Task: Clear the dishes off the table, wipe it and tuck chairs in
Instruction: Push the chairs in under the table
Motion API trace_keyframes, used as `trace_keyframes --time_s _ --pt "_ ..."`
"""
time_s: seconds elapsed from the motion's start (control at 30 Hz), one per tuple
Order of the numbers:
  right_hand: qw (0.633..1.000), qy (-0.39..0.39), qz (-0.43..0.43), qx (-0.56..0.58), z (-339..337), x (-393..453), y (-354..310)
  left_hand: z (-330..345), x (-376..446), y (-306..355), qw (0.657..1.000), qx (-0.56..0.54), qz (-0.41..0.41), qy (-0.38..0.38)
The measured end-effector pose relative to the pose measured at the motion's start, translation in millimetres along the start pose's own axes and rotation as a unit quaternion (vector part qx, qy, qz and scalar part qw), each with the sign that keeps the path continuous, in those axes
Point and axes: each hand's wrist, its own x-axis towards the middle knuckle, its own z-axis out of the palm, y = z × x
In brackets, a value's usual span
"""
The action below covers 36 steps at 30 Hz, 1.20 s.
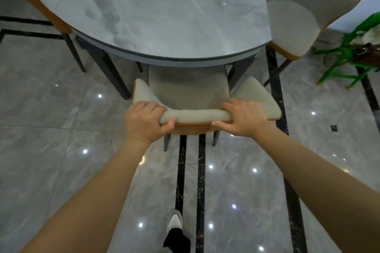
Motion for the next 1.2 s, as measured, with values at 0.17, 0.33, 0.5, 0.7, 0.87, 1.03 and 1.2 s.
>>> trace_keyframes --time_s 0.17,0.33,0.5,0.7,0.87,1.03,1.2 --pt "1.000 0.016 0.005 0.011 -7 53 24 19 49 -21 1.000 -0.009 -0.002 -0.004" --pt "1.000 0.004 0.008 0.010 -13 79 38 34 70 -28 1.000 -0.001 -0.005 0.005" --pt "1.000 -0.014 0.005 0.012 -15 79 40 32 71 -26 1.000 0.012 -0.004 0.007" --pt "1.000 -0.019 -0.010 0.022 -14 78 43 27 70 -21 0.999 0.013 -0.020 -0.029" --pt "0.997 -0.018 -0.041 0.061 -15 75 51 14 73 -10 0.994 0.024 -0.044 -0.101" --pt "0.983 -0.030 -0.103 0.149 -20 67 65 3 79 19 0.964 0.110 -0.149 -0.190" --pt "0.960 -0.092 -0.121 0.236 -45 47 125 -4 135 107 0.937 0.088 -0.253 -0.222"
